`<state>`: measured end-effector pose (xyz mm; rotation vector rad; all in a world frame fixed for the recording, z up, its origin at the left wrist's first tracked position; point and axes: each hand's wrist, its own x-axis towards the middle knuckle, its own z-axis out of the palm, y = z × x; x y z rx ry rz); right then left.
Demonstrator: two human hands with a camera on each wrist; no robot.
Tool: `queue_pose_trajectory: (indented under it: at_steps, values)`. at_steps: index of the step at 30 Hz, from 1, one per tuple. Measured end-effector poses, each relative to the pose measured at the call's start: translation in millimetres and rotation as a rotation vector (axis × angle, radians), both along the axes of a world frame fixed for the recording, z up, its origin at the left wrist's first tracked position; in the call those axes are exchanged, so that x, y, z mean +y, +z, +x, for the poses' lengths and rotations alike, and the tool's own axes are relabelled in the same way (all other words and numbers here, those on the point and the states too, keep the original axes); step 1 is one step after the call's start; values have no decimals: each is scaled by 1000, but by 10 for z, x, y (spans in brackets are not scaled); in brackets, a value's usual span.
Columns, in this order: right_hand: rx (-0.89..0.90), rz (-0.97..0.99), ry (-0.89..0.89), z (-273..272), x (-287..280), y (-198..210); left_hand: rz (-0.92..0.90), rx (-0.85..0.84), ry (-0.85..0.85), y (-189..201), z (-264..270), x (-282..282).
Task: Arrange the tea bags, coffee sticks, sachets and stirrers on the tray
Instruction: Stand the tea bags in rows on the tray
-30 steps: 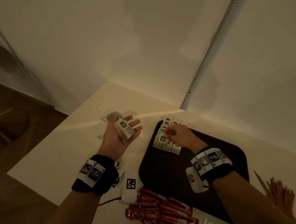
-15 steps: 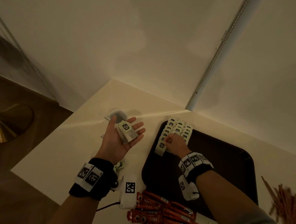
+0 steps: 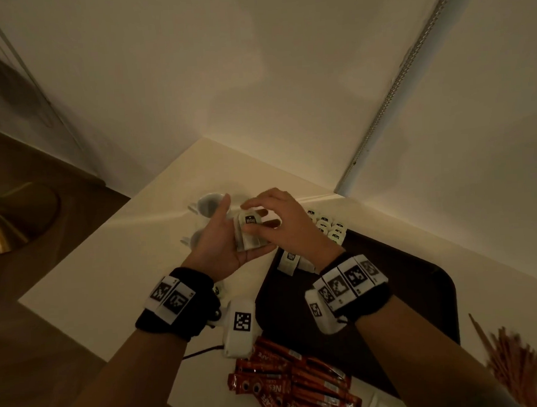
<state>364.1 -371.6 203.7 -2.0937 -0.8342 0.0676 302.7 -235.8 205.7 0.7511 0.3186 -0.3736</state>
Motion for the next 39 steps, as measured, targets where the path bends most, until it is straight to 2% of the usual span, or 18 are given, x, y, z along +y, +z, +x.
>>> queue_pose_trajectory:
  at_steps: [4, 8, 12, 17, 28, 39]
  values:
    - [-75, 31, -55, 60, -36, 152, 16, -47, -29, 83, 18, -8]
    - [-106, 86, -103, 87, -112, 451, 167, -160, 96, 81, 9, -30]
    - [-82, 18, -72, 12, -105, 802, 300, -326, 185, 102, 10, -81]
    - [-145, -147, -42, -63, -72, 1078, 258, -413, 146, 161, -3, -138]
    - [-160, -187, -71, -78, -74, 1050, 189, -354, 81, 237, -58, -159]
    - [-129, 34, -163, -49, -205, 960, 116, -328, 189, 194, -72, -284]
